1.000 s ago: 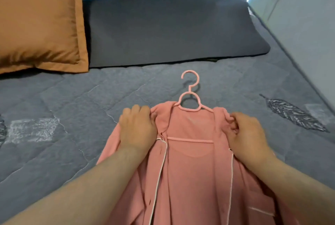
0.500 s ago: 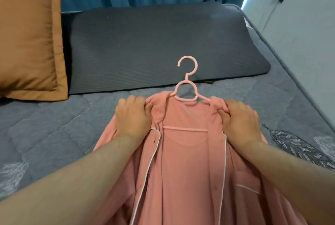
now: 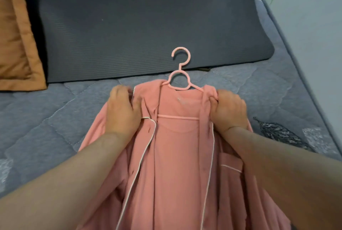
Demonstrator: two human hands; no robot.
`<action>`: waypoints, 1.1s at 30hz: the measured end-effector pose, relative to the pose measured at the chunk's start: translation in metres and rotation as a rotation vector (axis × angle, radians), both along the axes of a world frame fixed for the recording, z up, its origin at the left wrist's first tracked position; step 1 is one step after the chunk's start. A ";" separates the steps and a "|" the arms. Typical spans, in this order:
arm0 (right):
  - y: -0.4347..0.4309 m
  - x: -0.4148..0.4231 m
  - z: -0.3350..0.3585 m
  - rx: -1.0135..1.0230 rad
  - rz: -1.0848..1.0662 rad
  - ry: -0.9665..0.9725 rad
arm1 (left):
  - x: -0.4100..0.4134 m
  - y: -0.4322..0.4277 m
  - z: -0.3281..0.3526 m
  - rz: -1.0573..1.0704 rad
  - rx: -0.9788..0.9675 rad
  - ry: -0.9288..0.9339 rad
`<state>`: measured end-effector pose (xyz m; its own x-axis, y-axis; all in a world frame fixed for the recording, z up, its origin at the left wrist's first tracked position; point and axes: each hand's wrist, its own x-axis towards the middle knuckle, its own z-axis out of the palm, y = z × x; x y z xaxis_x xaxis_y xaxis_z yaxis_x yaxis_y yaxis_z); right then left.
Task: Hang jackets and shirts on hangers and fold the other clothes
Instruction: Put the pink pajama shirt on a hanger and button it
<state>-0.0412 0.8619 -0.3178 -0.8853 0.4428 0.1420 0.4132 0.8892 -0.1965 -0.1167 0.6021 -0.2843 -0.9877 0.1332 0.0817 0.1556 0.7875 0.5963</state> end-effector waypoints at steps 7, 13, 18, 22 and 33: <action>-0.003 -0.007 -0.001 -0.004 -0.006 -0.017 | 0.114 -0.033 -0.010 -0.261 -0.412 -0.079; -0.008 0.002 0.018 -0.266 -0.071 0.101 | 0.110 -0.028 -0.019 -0.247 -0.515 -0.095; -0.047 0.079 0.049 -0.361 0.055 0.339 | 0.110 -0.027 -0.022 -0.233 -0.546 -0.093; -0.096 0.126 0.026 -0.271 0.226 0.128 | 0.111 -0.025 -0.021 -0.232 -0.548 -0.089; -0.101 0.104 0.020 -0.181 0.285 -0.105 | 0.108 -0.023 -0.019 -0.270 -0.546 -0.079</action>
